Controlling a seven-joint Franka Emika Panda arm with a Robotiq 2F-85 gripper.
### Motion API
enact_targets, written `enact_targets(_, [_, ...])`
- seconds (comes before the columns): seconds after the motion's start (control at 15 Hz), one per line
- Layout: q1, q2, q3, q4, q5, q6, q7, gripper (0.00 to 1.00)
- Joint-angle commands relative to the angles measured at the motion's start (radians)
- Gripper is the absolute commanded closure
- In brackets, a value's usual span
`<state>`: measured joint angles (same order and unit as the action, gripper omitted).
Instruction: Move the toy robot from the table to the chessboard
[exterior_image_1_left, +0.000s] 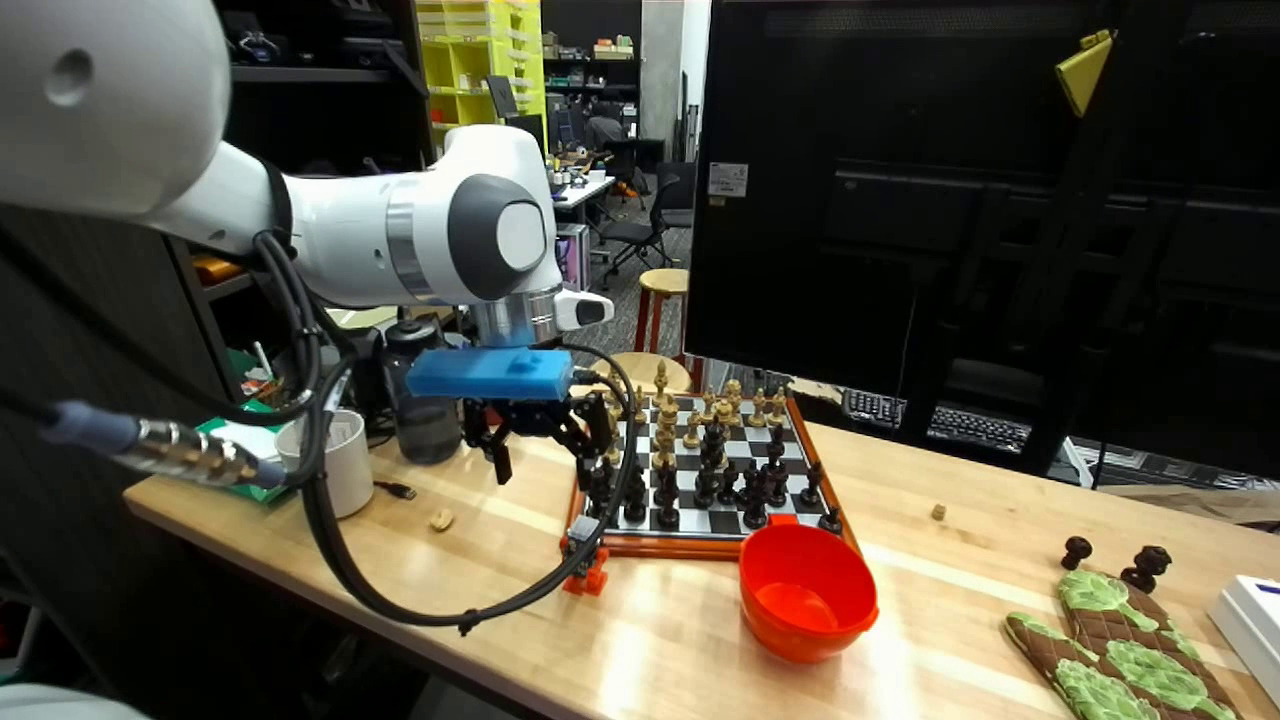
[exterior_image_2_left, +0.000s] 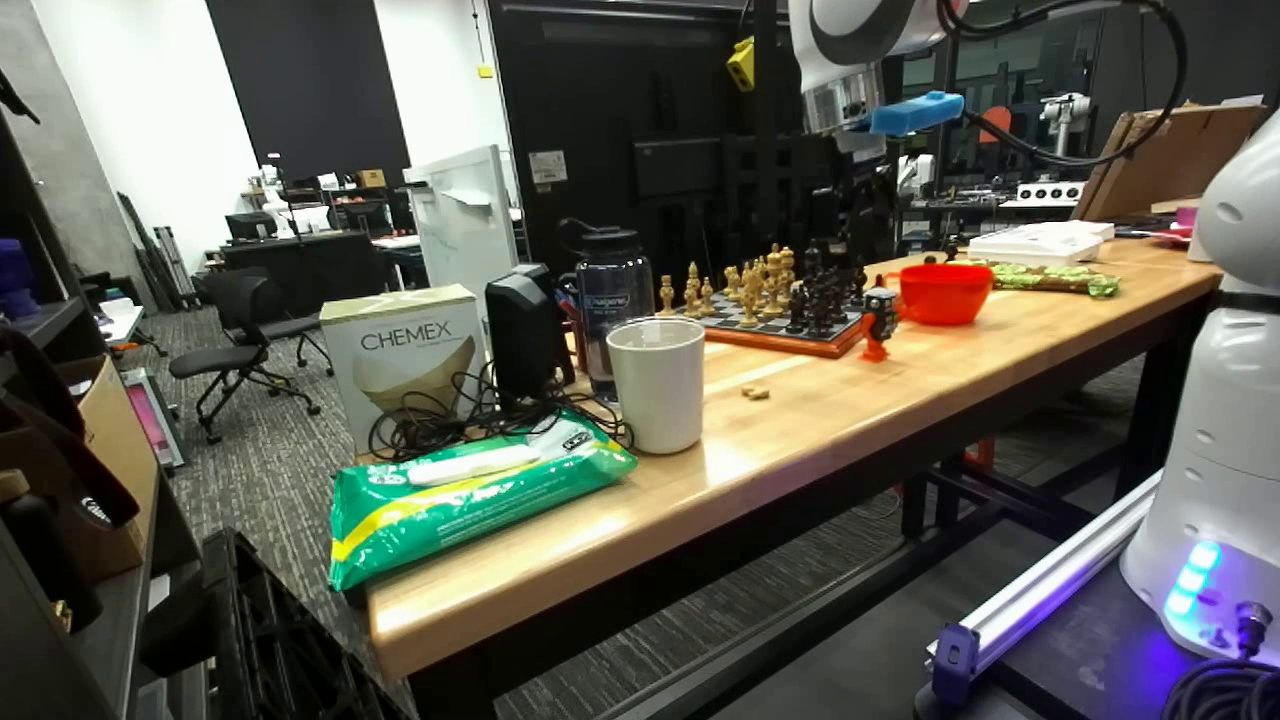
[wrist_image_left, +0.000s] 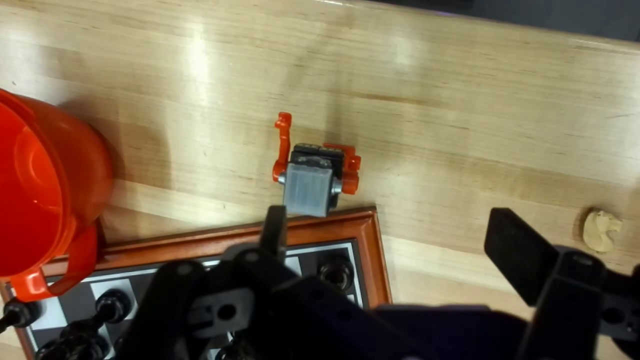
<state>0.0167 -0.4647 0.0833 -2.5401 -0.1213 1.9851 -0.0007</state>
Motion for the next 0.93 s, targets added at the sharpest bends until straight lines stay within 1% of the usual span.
enact_targets(0.0, [0.005, 0.005, -0.008, 0.01, -0.026, 0.021, 0.0, 0.0])
enact_targets(0.33, [-0.018, -0.002, -0.029, -0.011, -0.078, 0.13, -0.005, 0.0])
enact_targets(0.6, [-0.039, -0.019, -0.06, -0.055, -0.1, 0.195, -0.014, 0.0])
enact_targets(0.73, [-0.044, -0.02, -0.078, -0.078, -0.091, 0.225, -0.025, 0.0])
enact_targets(0.87, [-0.039, -0.022, -0.105, -0.101, -0.055, 0.234, -0.053, 0.0])
